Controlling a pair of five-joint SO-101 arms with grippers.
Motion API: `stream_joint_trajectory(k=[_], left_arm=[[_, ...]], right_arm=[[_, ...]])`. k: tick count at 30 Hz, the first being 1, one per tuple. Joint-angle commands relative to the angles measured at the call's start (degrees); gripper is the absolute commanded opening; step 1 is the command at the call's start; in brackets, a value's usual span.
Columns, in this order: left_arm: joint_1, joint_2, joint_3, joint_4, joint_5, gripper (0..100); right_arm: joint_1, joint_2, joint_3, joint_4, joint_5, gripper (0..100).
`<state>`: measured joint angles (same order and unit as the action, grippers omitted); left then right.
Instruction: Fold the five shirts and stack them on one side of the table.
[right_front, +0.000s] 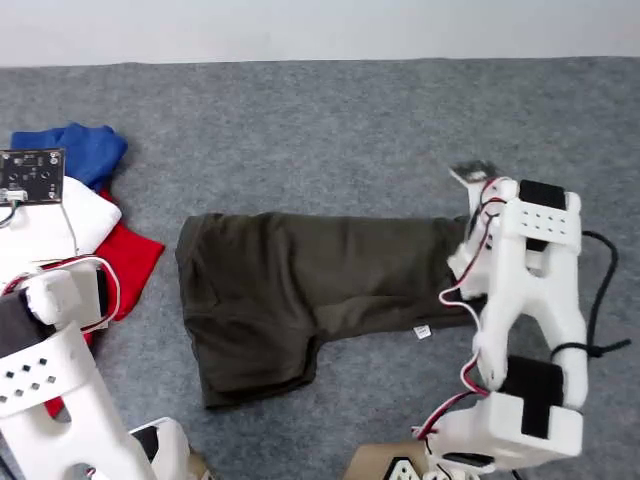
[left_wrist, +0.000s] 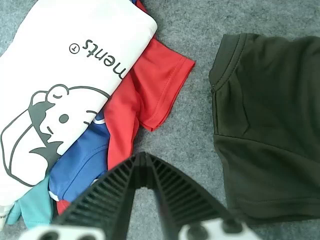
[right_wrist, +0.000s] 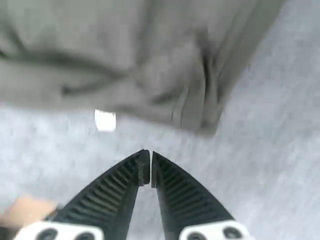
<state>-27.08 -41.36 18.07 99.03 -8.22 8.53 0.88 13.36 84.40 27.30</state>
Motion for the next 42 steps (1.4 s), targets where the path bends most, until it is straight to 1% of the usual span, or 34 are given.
stream_joint_trajectory(k=[1, 5, 9, 14, 19, 23, 27, 30, 37, 40, 42], left_arm=[[0.09, -0.97, -0.22, -0.79, 0.09, 0], [0.09, -1.05, -0.40, -0.62, 0.09, 0], [0.09, -1.05, -0.40, -0.44, 0.09, 0], [0.09, -1.05, -0.40, -0.35, 0.09, 0], [0.09, -1.05, -0.40, -0.53, 0.09, 0], [0.09, -1.05, -0.40, -0.62, 0.09, 0], [0.09, -1.05, -0.40, -0.62, 0.09, 0], [0.09, -1.05, -0.40, -0.70, 0.09, 0], [0.09, -1.05, -0.40, -0.70, 0.09, 0], [0.09, -1.05, -0.40, -0.44, 0.09, 0], [0.09, -1.05, -0.40, -0.44, 0.09, 0]], right_arm=[[-4.35, -0.75, -2.29, -8.31, 0.35, 1.0], [-7.87, 5.93, -2.64, -15.69, -0.88, 0.9], [-7.69, 11.82, -2.90, -18.95, -2.73, 0.9], [-5.49, 14.90, -5.45, -10.24, -2.73, 0.9], [-1.10, 14.81, -7.82, 0.04, -2.55, 0.9], [3.03, 14.81, -7.82, 5.58, -2.37, 0.9], [6.29, 14.73, -7.82, 9.63, 2.37, 0.9], [6.64, 13.85, -7.82, 8.48, 2.81, 0.9], [3.03, 9.10, -7.82, 0.48, 2.73, 1.7], [1.27, 8.22, -7.82, -0.84, 2.02, 9.1], [0.31, 8.04, -7.91, -2.07, -0.88, 16.3]])
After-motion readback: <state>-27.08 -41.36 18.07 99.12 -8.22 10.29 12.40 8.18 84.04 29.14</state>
